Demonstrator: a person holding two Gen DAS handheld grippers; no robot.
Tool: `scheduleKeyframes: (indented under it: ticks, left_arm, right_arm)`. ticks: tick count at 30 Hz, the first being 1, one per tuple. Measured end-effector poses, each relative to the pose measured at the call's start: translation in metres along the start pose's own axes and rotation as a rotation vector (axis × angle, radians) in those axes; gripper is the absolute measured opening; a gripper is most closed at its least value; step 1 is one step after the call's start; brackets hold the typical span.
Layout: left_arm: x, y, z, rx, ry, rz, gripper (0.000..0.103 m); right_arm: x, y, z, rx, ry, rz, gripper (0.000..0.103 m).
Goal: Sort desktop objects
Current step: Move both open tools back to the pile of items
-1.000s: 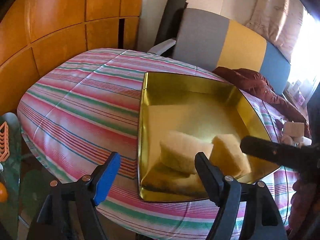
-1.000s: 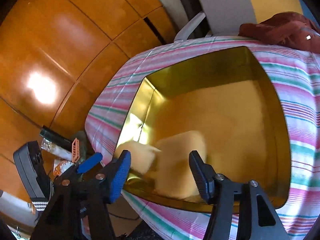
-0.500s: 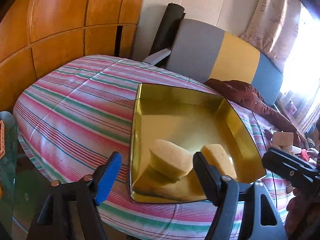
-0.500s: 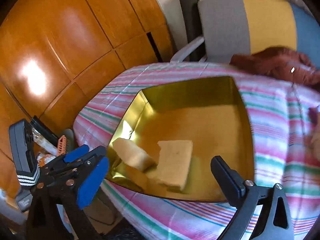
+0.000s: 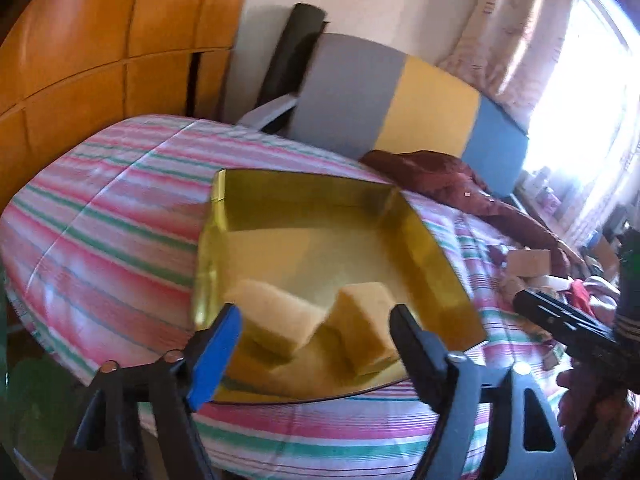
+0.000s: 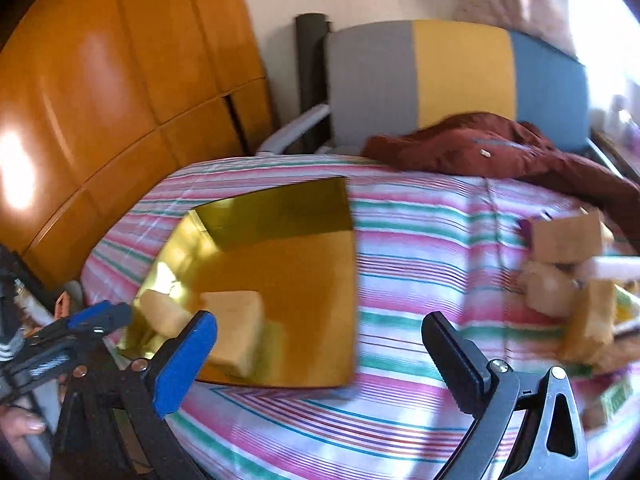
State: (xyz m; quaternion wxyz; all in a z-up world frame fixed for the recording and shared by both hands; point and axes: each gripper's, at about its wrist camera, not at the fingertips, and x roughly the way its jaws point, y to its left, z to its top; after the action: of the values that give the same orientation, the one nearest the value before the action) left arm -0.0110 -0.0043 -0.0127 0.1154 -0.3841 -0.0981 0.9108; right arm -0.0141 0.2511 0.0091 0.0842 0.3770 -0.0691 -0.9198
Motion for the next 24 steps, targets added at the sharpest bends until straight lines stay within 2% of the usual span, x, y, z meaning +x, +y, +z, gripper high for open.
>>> scheduleKeyframes:
  ticks: [6, 13, 20, 24]
  left_arm:
    - [0.001, -0.031, 0.007, 0.054, -0.005, -0.107, 0.083]
    - [0.01, -0.083, 0.011, 0.142, 0.037, -0.212, 0.084]
    - [0.025, -0.136, 0.006, 0.223, 0.094, -0.236, 0.084]
    - [0.034, -0.165, 0.002, 0.272, 0.138, -0.282, 0.083]
  right_arm:
    - [-0.017, -0.059, -0.009, 0.11, -0.006, -0.093, 0.103]
    - [-0.056, -0.141, -0.018, 0.233, -0.041, -0.236, 0.103]
    - [-0.098, -0.23, -0.016, 0.385, -0.102, -0.359, 0.103]
    - [-0.104, -0.284, -0.02, 0.527, -0.127, -0.356, 0.103]
